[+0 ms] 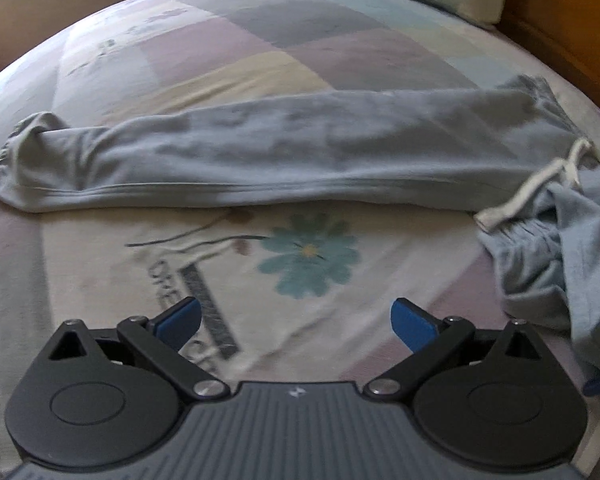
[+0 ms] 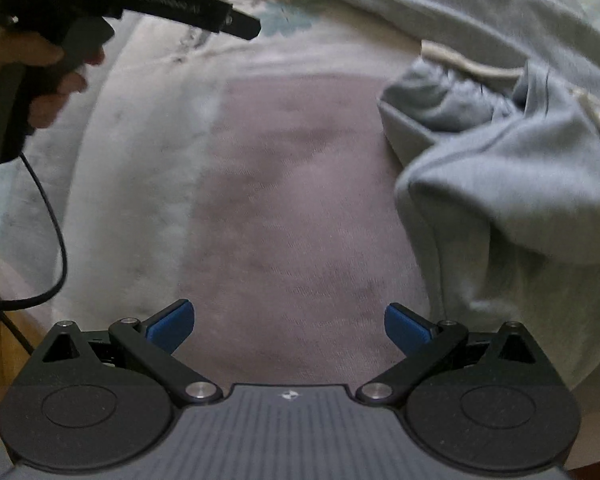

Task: Fold clothes

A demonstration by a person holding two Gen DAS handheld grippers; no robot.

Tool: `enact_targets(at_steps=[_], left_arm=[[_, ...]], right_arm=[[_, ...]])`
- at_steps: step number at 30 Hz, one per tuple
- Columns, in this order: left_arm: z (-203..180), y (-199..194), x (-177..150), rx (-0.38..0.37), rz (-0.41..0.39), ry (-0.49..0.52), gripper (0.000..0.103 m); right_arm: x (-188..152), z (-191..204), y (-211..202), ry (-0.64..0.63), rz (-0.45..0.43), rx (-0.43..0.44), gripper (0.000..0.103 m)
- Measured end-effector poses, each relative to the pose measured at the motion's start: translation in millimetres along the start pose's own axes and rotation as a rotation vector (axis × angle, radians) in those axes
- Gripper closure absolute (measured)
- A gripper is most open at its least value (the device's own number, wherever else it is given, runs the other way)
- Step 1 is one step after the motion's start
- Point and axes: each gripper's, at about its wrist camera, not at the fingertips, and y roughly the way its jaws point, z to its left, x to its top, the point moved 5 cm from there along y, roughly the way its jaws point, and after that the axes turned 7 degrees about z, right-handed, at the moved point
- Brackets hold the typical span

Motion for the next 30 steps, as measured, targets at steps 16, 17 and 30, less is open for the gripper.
enact_targets(at_steps=[16, 17, 30], left_arm=[[-59, -15, -14, -0.006, 0.017, -0.009, 0.002], [-63, -16, -14, -0.006, 0.017, -0.016, 0.002], [-108, -4, -9, 0.003, 0.071, -0.014, 0.002]], right_arm=[[12, -94, -67, -0.115, -0.193, -0.391, 0.000], [11, -95, -69, -0.122, -0.181, -0.331, 0.000], [-69, -111, -52, -0.271, 0.080, -0.233, 0.000]])
